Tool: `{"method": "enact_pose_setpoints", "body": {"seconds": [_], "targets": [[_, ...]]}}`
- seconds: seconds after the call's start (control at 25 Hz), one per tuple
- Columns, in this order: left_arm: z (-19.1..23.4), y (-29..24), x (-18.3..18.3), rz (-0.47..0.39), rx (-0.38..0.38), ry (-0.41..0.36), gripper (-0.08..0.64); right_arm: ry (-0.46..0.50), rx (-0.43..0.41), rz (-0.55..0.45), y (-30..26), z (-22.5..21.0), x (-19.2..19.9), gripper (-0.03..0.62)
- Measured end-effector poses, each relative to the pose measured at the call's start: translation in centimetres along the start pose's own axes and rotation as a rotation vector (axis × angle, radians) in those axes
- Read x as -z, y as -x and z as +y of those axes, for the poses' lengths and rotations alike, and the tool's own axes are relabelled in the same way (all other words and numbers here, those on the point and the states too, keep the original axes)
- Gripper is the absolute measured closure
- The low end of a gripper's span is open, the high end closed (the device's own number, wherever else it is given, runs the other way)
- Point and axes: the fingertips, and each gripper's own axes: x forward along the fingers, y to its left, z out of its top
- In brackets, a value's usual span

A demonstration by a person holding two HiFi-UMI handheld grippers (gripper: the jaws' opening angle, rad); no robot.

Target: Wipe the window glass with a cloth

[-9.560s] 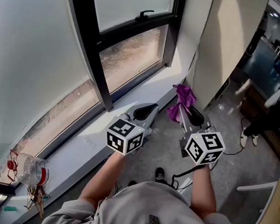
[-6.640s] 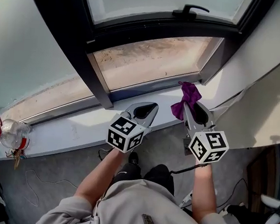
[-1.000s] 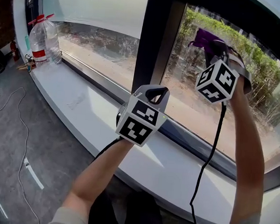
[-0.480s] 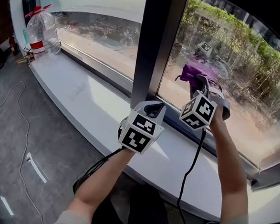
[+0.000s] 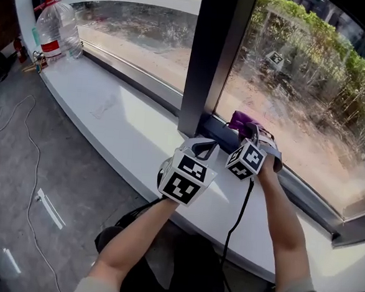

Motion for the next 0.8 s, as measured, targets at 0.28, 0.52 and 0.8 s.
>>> {"method": "enact_pose_setpoints", "body": {"seconds": [0.28,0.52,0.8], "targets": [[0.0,0.3,-0.1,-0.002,0.007,-0.003,0.558,-0.024,-0.116,0.041,-2.0,4.2,1.2,0.490],[1.1,0.5,-2.1,-0.003,-0.021,-0.081,0.559,-0.023,-0.081,0.005,0.2,2.4,0.3,0.489],[2.8,1.4,-8.0,-0.060,-0.064,-0.153,0.560,0.017,0.122,-0.108,7.5,-7.3,-2.9,0.489]]}}
